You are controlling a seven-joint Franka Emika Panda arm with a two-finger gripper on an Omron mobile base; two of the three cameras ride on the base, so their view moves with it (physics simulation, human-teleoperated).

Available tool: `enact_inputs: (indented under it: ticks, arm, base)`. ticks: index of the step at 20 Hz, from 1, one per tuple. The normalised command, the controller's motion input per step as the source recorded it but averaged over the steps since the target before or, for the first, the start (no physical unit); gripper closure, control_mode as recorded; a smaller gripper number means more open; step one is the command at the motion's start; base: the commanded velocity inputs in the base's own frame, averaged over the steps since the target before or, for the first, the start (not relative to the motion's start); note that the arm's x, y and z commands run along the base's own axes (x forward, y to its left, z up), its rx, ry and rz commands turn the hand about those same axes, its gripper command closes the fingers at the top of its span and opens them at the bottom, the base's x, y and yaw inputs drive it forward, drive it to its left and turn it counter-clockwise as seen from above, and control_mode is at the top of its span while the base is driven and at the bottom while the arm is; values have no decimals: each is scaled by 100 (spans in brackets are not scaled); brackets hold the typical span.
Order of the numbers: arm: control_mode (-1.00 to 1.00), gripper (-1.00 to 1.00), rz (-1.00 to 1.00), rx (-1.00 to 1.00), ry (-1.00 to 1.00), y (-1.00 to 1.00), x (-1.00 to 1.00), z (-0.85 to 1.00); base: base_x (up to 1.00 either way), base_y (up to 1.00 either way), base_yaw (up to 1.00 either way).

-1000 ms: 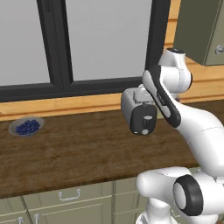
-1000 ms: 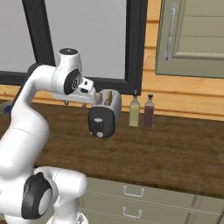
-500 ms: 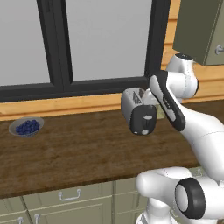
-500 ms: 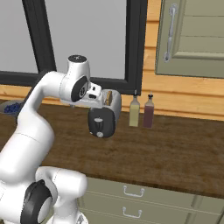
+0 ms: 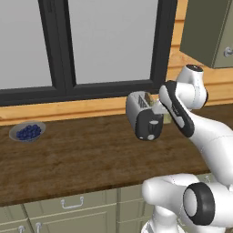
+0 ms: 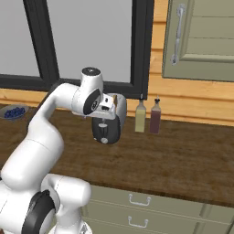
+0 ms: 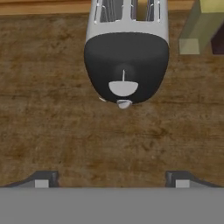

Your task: Start the toaster. Once the lever pops up, take the bread to the plate on the dining counter.

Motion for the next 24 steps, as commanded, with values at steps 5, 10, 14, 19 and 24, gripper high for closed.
enact_inputs:
  ticks: [5, 10, 14, 19, 24]
  arm:
    - [-100, 100, 0, 0, 0, 0, 30, -22]
    - [-100, 100, 0, 0, 0, 0, 32, -23]
    - [-100, 100, 0, -1, 0, 0, 34, -25]
    - [-100, 100, 0, -2, 0, 0, 31, -26]
    - [-100, 100, 0, -1, 0, 0, 32, -24]
  base:
    - [0, 0, 0]
    - [0, 0, 0]
    - [0, 0, 0]
    - [0, 0, 0]
    - [0, 0, 0]
